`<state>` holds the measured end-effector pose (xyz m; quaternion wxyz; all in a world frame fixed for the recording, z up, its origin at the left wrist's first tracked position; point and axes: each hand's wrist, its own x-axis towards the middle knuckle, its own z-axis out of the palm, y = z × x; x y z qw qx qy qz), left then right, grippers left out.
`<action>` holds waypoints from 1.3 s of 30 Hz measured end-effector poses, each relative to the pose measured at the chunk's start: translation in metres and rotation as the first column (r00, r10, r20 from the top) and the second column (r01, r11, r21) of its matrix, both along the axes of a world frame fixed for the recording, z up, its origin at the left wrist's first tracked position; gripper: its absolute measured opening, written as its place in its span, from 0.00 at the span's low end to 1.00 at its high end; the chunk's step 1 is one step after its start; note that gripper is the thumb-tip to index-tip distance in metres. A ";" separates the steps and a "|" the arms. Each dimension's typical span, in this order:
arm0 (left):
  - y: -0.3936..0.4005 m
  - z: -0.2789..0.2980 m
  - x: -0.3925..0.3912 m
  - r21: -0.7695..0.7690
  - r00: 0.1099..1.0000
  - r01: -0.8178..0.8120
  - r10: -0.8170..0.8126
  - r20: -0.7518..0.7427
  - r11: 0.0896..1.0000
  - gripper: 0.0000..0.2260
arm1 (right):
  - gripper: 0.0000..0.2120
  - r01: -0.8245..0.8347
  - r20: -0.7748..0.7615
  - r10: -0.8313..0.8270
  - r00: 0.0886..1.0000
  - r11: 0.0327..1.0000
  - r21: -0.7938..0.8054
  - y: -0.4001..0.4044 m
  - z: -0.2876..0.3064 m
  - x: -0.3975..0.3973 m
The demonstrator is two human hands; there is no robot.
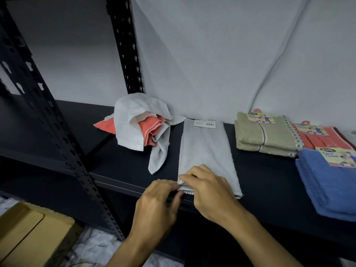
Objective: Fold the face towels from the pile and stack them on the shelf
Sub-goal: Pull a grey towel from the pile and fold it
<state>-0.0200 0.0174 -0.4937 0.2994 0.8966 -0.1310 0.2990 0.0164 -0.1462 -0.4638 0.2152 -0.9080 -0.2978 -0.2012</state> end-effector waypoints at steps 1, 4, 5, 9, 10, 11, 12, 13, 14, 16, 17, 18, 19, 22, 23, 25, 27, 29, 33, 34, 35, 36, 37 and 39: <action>0.000 -0.001 0.000 -0.006 1.000 -0.002 0.002 0.003 1.000 0.09 | 0.19 0.014 0.018 -0.014 1.000 1.000 0.001 0.001 -0.002 -0.001; 0.000 -0.003 0.000 -0.030 1.000 -0.002 0.003 0.028 1.000 0.08 | 0.16 0.042 0.074 -0.050 0.996 0.994 0.100 0.003 -0.004 -0.004; 0.000 -0.004 0.000 -0.035 0.999 -0.003 0.005 0.034 0.999 0.08 | 0.16 0.043 0.096 -0.056 0.994 0.990 0.132 0.005 -0.006 -0.005; 0.000 -0.002 0.000 -0.066 0.999 0.012 -0.008 0.051 0.998 0.08 | 0.11 0.039 0.134 -0.061 0.989 0.986 0.163 0.008 -0.011 -0.009; -0.001 -0.001 -0.001 -0.079 0.998 0.022 -0.017 0.056 0.997 0.08 | 0.11 0.035 0.131 -0.056 0.990 0.986 0.160 0.007 -0.012 -0.011; 0.000 -0.002 -0.002 -0.094 0.998 0.026 -0.021 0.056 0.995 0.08 | 0.11 0.027 0.122 -0.046 0.991 0.988 0.153 0.007 -0.011 -0.014; 0.002 -0.002 -0.003 -0.110 0.999 0.021 -0.016 0.047 0.994 0.08 | 0.11 0.014 0.110 -0.030 0.994 0.990 0.140 0.006 -0.010 -0.017; 0.004 -0.004 -0.003 -0.124 1.000 0.007 -0.004 0.029 0.992 0.10 | 0.11 -0.006 0.098 -0.006 0.995 0.993 0.122 0.003 -0.008 -0.020; 0.007 -0.004 -0.004 -0.130 1.000 -0.013 0.014 0.002 0.991 0.12 | 0.11 -0.027 0.090 0.017 0.996 0.994 0.107 -0.001 -0.006 -0.024; 0.011 -0.002 -0.006 -0.109 0.999 -0.030 0.027 -0.035 0.994 0.18 | 0.11 -0.035 0.096 0.024 0.995 0.992 0.122 -0.013 -0.003 -0.033; 0.012 0.000 -0.006 -0.079 0.999 -0.024 0.021 -0.033 0.997 0.20 | 0.11 -0.005 0.110 -0.013 0.994 0.988 0.154 -0.022 -0.003 -0.037; 0.012 0.004 -0.005 -0.031 1.000 -0.010 0.010 -0.019 0.999 0.21 | 0.10 0.049 0.122 -0.073 0.990 0.980 0.194 -0.030 -0.002 -0.041; 0.012 0.008 -0.003 0.029 1.000 0.015 -0.016 0.005 0.999 0.20 | 0.10 0.114 0.124 -0.145 0.982 0.967 0.228 -0.039 -0.001 -0.043; 0.013 0.017 0.003 0.197 0.990 0.120 -0.131 0.045 0.973 0.14 | 0.08 0.274 0.101 -0.297 0.950 0.942 0.194 -0.060 0.000 -0.041; 0.012 0.023 0.004 0.197 0.991 0.126 -0.132 0.022 0.972 0.14 | 0.08 0.288 0.098 -0.305 0.947 0.945 0.155 -0.063 -0.002 -0.039; 0.006 0.043 0.008 0.067 0.993 0.052 -0.044 -0.111 0.996 0.15 | 0.08 0.287 0.095 -0.294 0.951 0.954 0.083 -0.066 -0.008 -0.036; -0.004 0.063 0.028 -0.019 0.951 -0.090 0.080 -0.299 0.996 0.14 | 0.09 0.288 0.092 -0.292 0.952 0.956 0.053 -0.063 -0.013 -0.033; -0.012 0.071 0.057 0.023 0.873 -0.171 0.163 -0.459 0.985 0.11 | 0.08 0.287 0.075 -0.294 0.953 0.954 0.084 -0.061 -0.018 -0.032; -0.026 0.069 0.091 0.110 0.778 -0.211 0.235 -0.582 0.971 0.10 | 0.05 0.254 -0.008 -0.256 0.967 0.954 0.159 -0.065 -0.021 -0.031; -0.028 0.069 0.093 0.129 0.770 -0.225 0.257 -0.584 0.966 0.10 | 0.06 0.248 -0.032 -0.247 0.969 0.952 0.178 -0.066 -0.021 -0.031; -0.028 0.068 0.095 0.132 0.766 -0.239 0.270 -0.583 0.962 0.09 | 0.07 0.249 -0.055 -0.243 0.968 0.948 0.198 -0.066 -0.021 -0.031; -0.029 0.068 0.097 0.114 0.762 -0.250 0.268 -0.590 0.962 0.08 | 0.07 0.254 -0.075 -0.243 0.967 0.943 0.216 -0.066 -0.020 -0.031; -0.029 0.068 0.098 0.083 0.755 -0.260 0.256 -0.603 0.962 0.07 | 0.07 0.259 -0.092 -0.244 0.965 0.939 0.227 -0.066 -0.020 -0.031; -0.028 0.068 0.098 -0.003 0.750 -0.281 0.217 -0.625 0.960 0.08 | 0.07 0.267 -0.116 -0.246 0.962 0.936 0.229 -0.067 -0.019 -0.032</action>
